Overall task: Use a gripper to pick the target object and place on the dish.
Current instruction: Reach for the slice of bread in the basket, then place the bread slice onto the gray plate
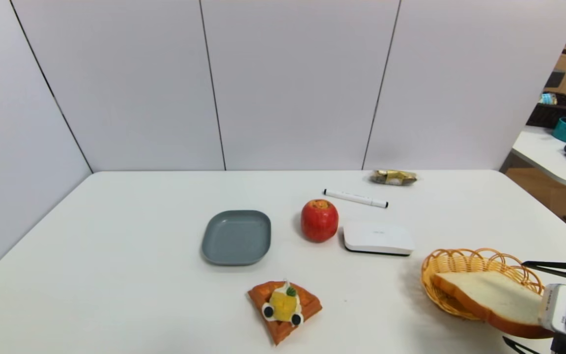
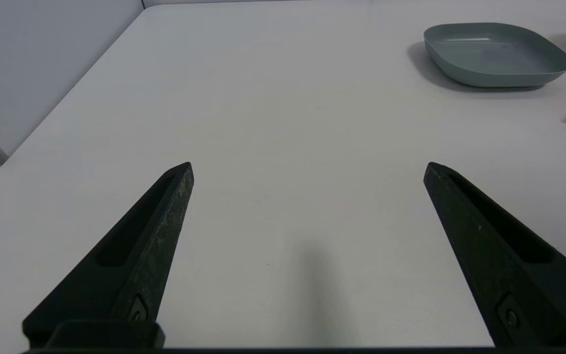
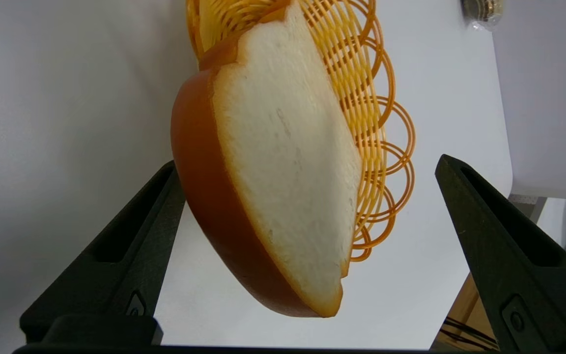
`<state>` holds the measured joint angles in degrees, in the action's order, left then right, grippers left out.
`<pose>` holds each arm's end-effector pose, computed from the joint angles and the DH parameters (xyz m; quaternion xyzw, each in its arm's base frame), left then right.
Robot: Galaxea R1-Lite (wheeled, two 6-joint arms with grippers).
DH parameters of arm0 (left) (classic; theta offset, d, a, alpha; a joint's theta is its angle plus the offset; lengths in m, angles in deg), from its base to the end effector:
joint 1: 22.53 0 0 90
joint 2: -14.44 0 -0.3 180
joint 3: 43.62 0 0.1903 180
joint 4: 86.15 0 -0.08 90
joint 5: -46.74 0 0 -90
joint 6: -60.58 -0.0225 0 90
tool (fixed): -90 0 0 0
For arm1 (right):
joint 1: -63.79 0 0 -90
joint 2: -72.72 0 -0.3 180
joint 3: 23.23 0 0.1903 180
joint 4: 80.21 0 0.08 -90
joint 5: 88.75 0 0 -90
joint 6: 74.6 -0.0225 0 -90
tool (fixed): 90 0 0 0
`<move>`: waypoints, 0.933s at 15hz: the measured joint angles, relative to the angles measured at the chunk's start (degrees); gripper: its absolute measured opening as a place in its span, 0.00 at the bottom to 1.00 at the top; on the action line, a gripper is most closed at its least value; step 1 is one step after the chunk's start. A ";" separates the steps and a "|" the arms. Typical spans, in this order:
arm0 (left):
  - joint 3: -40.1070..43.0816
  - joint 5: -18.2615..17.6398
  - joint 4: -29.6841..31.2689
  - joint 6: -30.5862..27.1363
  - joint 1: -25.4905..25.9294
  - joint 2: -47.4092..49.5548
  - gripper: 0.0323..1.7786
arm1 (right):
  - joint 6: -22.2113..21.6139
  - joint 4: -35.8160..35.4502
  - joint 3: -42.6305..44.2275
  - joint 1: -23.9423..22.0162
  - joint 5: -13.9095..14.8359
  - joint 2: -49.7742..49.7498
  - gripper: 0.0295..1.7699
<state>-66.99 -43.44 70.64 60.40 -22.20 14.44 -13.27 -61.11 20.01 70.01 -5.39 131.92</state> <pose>-0.0228 -0.0002 0.0758 0.0016 -0.0014 0.0013 1.0000 0.1122 0.0148 0.1466 -0.4823 0.2046 0.2455 0.8156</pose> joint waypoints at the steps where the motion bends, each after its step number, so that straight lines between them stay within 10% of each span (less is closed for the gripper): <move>1: 0.00 0.00 0.00 0.00 0.00 0.00 0.95 | 0.00 0.00 -0.02 0.00 0.00 0.15 0.97; 4: 0.00 0.00 0.00 0.02 0.00 0.00 0.95 | -0.23 -0.28 0.33 -0.10 -0.01 0.59 0.92; 11: 0.00 0.02 0.00 0.00 0.00 0.00 0.95 | -0.63 -0.79 0.07 -0.10 -0.45 0.30 0.39; 12: 0.00 0.00 0.00 0.02 0.00 0.00 0.95 | -0.63 -0.80 0.02 -0.10 -0.52 0.20 0.12; 14: 0.00 -0.02 0.00 0.00 0.00 0.00 0.95 | -0.63 -0.80 -0.15 -0.10 -0.52 -0.16 0.10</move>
<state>-66.99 -43.47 70.64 60.40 -22.20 14.44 -13.90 -61.91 19.86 69.91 -5.91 131.76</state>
